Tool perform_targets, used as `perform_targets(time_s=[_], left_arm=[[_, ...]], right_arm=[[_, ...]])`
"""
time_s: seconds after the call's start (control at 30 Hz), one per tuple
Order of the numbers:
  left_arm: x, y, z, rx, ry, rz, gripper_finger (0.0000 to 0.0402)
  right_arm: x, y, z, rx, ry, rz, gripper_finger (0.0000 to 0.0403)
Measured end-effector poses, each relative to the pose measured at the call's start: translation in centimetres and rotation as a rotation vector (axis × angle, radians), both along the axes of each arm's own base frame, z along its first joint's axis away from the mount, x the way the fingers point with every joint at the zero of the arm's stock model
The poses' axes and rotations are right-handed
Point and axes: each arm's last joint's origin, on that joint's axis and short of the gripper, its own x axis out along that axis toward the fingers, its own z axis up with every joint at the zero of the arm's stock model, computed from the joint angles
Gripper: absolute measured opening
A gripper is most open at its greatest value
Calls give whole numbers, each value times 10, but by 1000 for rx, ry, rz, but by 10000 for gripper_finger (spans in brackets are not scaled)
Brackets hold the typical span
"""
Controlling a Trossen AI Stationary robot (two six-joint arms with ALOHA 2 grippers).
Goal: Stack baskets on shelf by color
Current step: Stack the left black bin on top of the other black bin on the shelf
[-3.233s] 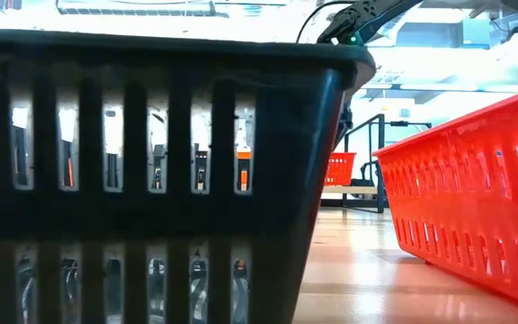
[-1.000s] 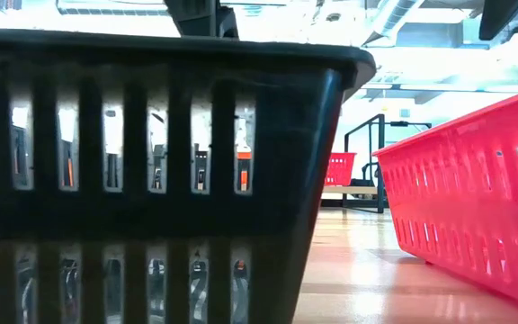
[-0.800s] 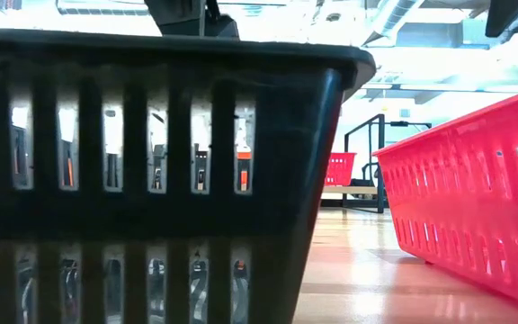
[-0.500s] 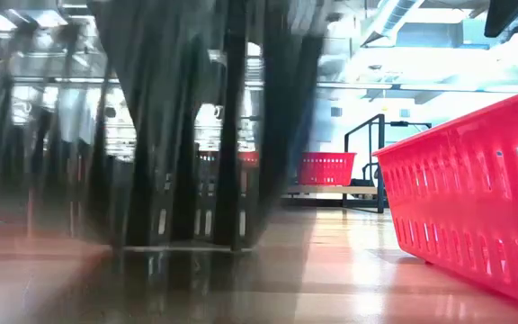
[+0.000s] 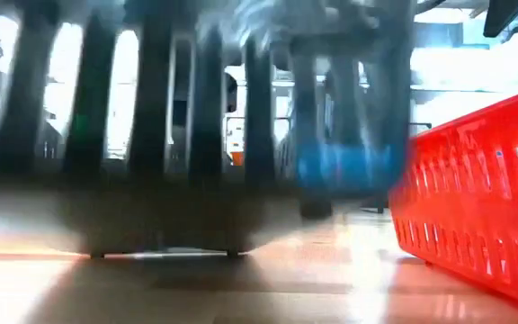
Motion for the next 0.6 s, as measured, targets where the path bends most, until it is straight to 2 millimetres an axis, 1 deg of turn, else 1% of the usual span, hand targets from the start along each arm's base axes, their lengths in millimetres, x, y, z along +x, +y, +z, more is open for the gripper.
perform_targets(time_s=[0.13, 0.3, 0.6], left_arm=[[-1, -1, 0, -61, 23, 3, 140], [-1, -3, 0, -92, 35, 11, 140], [0, -2, 0, -94, 32, 16, 140]], right_arm=[[0, 0, 0, 0, -1, 0, 1], [0, 0, 0, 0, 0, 2, 1], [0, 0, 0, -6, 3, 21, 1]])
